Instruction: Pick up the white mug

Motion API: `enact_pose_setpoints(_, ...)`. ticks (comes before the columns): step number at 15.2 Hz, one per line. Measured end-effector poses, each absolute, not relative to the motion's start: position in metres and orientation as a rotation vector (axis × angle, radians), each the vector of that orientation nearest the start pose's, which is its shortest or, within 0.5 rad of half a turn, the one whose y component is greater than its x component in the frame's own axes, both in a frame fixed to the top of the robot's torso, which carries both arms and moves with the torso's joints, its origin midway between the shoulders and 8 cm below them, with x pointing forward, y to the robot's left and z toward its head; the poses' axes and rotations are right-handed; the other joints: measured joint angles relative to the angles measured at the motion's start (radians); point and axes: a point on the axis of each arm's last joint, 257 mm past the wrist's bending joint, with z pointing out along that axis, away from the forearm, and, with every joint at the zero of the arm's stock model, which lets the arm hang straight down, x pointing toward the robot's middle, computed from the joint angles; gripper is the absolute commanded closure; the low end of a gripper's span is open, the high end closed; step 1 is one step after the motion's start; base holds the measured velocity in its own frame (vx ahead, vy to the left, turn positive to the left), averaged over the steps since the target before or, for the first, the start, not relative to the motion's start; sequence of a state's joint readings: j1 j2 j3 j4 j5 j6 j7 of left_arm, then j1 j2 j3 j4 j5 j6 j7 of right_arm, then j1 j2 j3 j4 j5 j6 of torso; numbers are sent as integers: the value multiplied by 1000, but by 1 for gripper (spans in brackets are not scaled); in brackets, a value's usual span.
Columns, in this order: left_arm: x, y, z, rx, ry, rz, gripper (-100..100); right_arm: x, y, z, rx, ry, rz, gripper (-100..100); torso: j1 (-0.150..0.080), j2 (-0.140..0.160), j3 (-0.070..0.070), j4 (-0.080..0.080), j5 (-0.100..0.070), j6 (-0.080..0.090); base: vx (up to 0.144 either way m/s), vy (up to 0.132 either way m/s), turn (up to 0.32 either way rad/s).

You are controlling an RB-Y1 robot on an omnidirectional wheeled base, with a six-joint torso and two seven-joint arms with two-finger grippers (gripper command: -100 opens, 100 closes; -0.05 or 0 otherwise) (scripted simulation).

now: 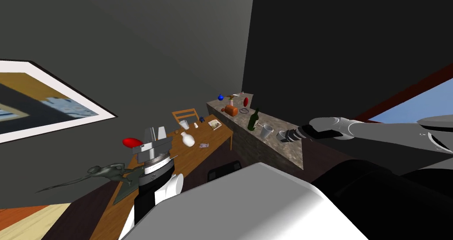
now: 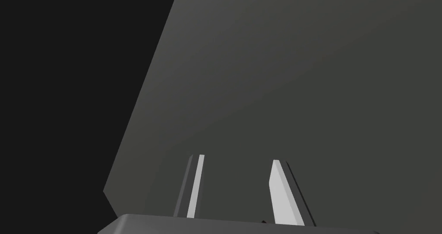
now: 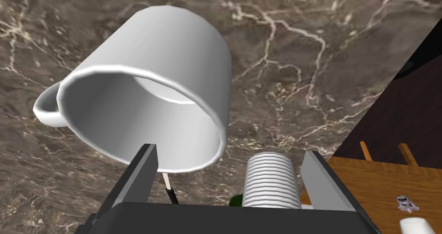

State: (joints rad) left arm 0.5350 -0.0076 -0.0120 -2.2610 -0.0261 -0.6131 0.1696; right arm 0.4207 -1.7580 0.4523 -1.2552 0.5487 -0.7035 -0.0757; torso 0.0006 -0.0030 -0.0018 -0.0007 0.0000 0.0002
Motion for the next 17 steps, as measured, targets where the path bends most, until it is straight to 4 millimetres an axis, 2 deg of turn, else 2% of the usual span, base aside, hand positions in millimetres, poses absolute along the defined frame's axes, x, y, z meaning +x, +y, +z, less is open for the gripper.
enact_pose_setpoints(4, 326, 273, 26, -656, 537, -1460, 0, 203, -638, -288, -716, 2781, -22, -100, 0, 1, 1, 0, 0, 0, 39, -8, 46)
enact_pose_setpoints(5, 326, 273, 26, -656, 537, -1460, 0, 201, -638, -288, -718, 2784, -24, -100, 0, 2, 1, 1, 0, 0, 21, -3, 72)
enact_pose_setpoints(8, 326, 273, 26, -656, 537, -1460, 0, 190, -641, -306, -695, 2789, -23, -100, 0, 2, 1, 1, 0, 0, 30, -3, 86)
enact_pose_setpoints(9, 326, 273, 26, -656, 537, -1460, 0, 189, -641, -308, -694, 2789, -25, 100, 0, 3, 2, 1, 0, 0, 8, -2, 1)
enact_pose_setpoints(14, 326, 273, 26, -656, 537, -1460, 0, 189, -642, -308, -691, 2790, -26, 100, 1, 5, 3, 1, 0, -1, -2, 1, -13)
enact_pose_setpoints(17, 326, 273, 26, -656, 537, -1460, 0, 197, -639, -295, -709, 2785, -27, 100, 2, 7, 4, 2, 1, -1, -23, 4, -75)
